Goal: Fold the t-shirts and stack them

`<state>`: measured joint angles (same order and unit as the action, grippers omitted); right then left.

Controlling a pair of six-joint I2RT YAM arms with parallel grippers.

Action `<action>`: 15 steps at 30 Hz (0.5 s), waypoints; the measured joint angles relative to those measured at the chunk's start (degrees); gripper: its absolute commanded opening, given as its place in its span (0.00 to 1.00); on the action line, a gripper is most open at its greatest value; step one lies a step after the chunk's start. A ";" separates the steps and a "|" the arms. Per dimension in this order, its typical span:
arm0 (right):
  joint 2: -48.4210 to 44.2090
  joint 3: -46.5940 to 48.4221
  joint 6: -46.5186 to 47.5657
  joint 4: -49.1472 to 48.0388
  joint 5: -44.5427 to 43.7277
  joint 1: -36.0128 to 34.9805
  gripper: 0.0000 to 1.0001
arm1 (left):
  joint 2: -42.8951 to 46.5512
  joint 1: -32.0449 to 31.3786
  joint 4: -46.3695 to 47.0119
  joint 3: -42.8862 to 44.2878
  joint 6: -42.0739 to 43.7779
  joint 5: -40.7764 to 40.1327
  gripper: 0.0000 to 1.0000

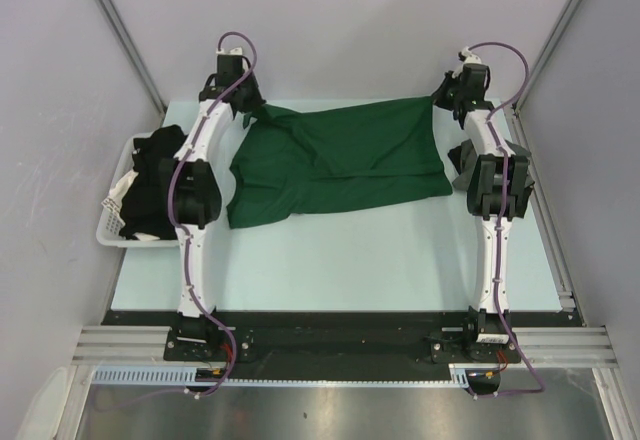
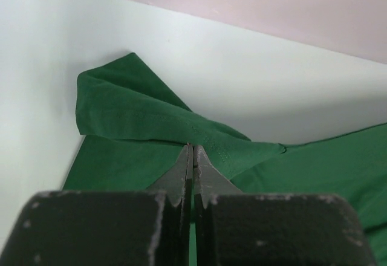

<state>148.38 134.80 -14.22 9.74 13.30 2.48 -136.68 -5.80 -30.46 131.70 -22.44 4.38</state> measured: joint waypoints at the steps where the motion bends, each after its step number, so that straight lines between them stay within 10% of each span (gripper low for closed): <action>1: -0.13 -0.02 0.13 0.11 -0.11 0.00 0.00 | 0.24 0.00 -0.59 -0.04 0.07 0.13 0.00; 15: -3.41 -3.13 1.46 1.09 -1.44 -0.02 0.00 | 2.43 0.26 -3.72 -0.68 0.46 1.25 0.00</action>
<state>144.97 131.68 -12.75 10.83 11.86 2.46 -134.26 -5.54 -34.17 131.02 -21.98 5.63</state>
